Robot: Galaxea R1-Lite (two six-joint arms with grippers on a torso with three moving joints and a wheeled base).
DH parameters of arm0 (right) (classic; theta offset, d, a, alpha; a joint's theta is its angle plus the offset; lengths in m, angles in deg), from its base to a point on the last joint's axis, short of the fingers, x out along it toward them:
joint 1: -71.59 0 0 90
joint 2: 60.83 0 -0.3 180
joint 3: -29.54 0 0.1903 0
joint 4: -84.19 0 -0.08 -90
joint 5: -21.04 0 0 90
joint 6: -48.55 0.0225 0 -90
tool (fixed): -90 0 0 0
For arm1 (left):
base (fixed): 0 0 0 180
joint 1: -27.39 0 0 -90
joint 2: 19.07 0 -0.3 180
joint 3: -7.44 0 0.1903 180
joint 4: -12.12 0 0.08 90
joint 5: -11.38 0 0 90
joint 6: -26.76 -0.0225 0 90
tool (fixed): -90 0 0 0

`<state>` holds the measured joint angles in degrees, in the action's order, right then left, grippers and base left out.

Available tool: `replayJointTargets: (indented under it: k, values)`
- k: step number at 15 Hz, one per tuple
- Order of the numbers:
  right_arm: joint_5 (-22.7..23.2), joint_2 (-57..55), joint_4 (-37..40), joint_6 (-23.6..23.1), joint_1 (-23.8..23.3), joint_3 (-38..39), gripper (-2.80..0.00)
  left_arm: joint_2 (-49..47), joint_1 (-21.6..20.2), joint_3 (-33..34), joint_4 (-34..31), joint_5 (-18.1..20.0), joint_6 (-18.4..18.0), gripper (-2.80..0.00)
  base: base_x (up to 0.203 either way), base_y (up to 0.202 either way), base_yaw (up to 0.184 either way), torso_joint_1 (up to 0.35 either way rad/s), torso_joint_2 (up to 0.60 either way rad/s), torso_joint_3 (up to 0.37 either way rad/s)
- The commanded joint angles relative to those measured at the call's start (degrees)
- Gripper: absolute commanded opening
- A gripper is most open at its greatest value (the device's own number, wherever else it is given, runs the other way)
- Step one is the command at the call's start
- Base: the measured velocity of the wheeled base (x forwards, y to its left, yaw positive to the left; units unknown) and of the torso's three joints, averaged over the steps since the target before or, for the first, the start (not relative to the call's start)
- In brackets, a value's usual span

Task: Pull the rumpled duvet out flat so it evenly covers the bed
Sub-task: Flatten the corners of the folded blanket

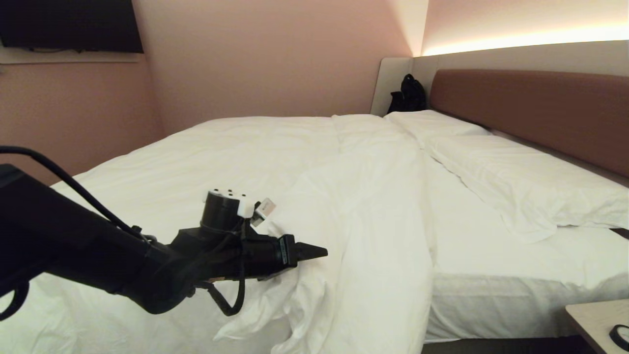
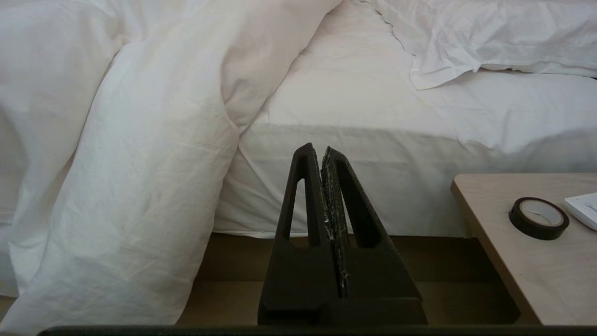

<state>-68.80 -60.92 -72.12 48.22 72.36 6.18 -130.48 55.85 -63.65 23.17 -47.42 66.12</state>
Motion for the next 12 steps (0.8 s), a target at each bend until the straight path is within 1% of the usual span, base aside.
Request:
replayJointTargets:
  k: [1, 4, 9, 10, 11, 12]
  values:
    - [0.02, 0.01, 0.02, -0.02, 0.02, 0.0, -2.8, -0.37, 0.01, -0.75, 0.1, -1.02, 0.63, 0.0, 0.0, 0.0, 0.0, 0.0, 0.0, 0.0]
    - [0.02, 0.01, 0.02, -0.02, 0.02, 0.0, -2.8, -1.19, 0.01, -0.77, -0.93, -3.76, 0.42, 0.0, 0.0, 0.0, 0.0, 0.0, 0.0, 0.0]
    - [0.02, 0.01, 0.02, -0.02, 0.02, 0.0, -2.8, -1.81, 0.01, -0.25, -0.81, -6.1, 0.1, 0.0, 0.0, 0.0, 0.0, 0.0, 0.0, 0.0]
    - [0.02, 0.01, 0.02, -0.02, 0.02, 0.0, -2.8, -2.28, 0.01, -0.03, -0.33, -8.12, -0.56, 0.0, 0.0, 0.0, 0.0, 0.0, 0.0, 0.0]
    - [0.02, 0.01, 0.02, -0.02, 0.02, 0.0, -2.8, -2.58, 0.01, 0.17, 0.04, -9.14, -1.65, 0.0, 0.0, 0.0, 0.0, 0.0, 0.0, 0.0]
    - [0.02, 0.01, 0.02, -0.02, 0.02, 0.0, -2.8, -2.58, 0.01, 0.1, 0.12, -9.31, -1.83, 0.0, 0.0, 0.0, 0.0, 0.0, 0.0, 0.0]
